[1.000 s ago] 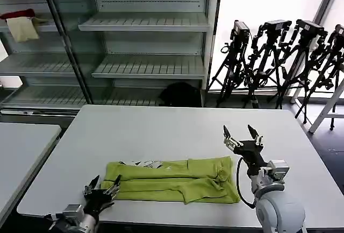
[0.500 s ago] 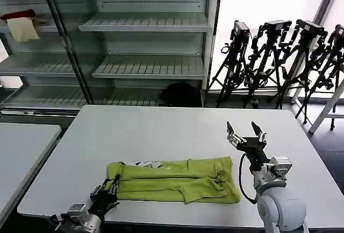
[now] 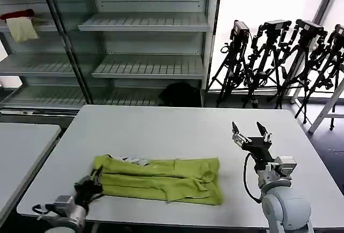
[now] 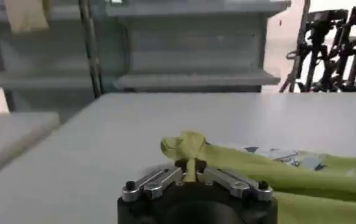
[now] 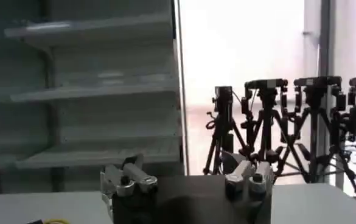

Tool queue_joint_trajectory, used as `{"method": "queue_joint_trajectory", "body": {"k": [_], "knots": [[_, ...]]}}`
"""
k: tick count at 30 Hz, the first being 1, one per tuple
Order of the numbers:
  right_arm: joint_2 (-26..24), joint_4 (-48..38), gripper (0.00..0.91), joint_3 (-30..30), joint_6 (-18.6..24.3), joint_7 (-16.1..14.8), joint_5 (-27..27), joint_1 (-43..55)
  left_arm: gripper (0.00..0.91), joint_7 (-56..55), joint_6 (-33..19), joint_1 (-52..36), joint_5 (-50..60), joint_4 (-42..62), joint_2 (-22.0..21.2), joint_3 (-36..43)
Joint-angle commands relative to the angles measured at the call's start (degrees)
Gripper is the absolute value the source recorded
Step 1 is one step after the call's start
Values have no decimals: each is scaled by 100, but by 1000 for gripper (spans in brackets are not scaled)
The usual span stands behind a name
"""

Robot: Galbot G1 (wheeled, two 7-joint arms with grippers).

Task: Fold and organize the clothes.

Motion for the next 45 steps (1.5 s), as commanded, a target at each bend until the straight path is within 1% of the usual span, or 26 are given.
{"method": "queue_joint_trajectory", "body": {"k": [1, 3, 5, 7, 9, 12, 15, 17, 18, 20, 21, 24, 26, 29, 30, 36, 39, 41, 42, 45], "knots": [[-81, -123, 907, 69, 18, 6, 21, 4, 0, 862, -296, -336, 921, 462, 1395, -1750], [-71, -168, 907, 65, 21, 12, 35, -3, 0, 891, -319, -314, 915, 626, 1705, -1902], [-59, -202, 907, 65, 21, 19, 37, -8, 0, 897, -321, -297, 913, 641, 1885, -1945], [-52, -227, 907, 59, 20, 19, 34, -24, 0, 891, -307, -299, 949, 547, 1953, -1947], [-65, -238, 907, 68, 19, 21, 23, -51, 0, 884, -232, -313, 952, 309, 1903, -1873], [-86, -225, 907, 110, 16, 18, 18, -105, 0, 795, -156, -225, 1107, -179, 1607, -1616], [-88, -189, 907, 165, -5, 14, 70, -159, 0, 667, -138, 28, 1331, -685, 1031, -1165], [-83, -181, 907, 186, -2, 7, 77, -202, 0, 583, -132, 182, 1417, -955, 648, -602], [-82, -181, 907, 188, -3, 6, 76, -210, 0, 535, -119, 215, 1434, -1030, 488, -445], [-72, -179, 907, 189, -3, 0, 71, -244, 0, 431, -109, 282, 1598, -1204, 286, 5], [-71, -183, 907, 187, -3, -3, 70, -255, 0, 371, -63, 272, 1671, -1271, 178, 386], [-62, -186, 907, 185, 6, -1, 113, -275, 0, 223, 46, 208, 1881, -1334, 89, 1170], [-53, -188, 907, 201, -4, 14, 206, -283, 0, 156, 106, 139, 1941, -1342, 12, 1492], [-64, -198, 907, 226, 7, 6, 209, -312, 10, 138, 241, 77, 1999, -1344, -114, 1859], [-72, -199, 907, 238, 10, -5, 206, -324, 0, 137, 276, 65, 2008, -1325, -136, 1956], [-85, -222, 907, 287, 10, -16, 209, -343, 0, 93, 398, 24, 2012, -1026, -191, 2247], [-74, -243, 907, 267, -5, -6, 196, -325, 10, -5, 537, -55, 1898, -864, -263, 2377], [-64, -251, 907, 236, -14, -2, 191, -307, 0, -63, 594, -101, 1879, -776, -302, 2447], [-61, -254, 907, 222, -20, -3, 186, -296, 10, -61, 597, -117, 1883, -742, -332, 2465], [-56, -270, 907, 184, -29, -3, 163, -259, 0, -63, 643, -127, 1894, -637, -352, 2539]]}}
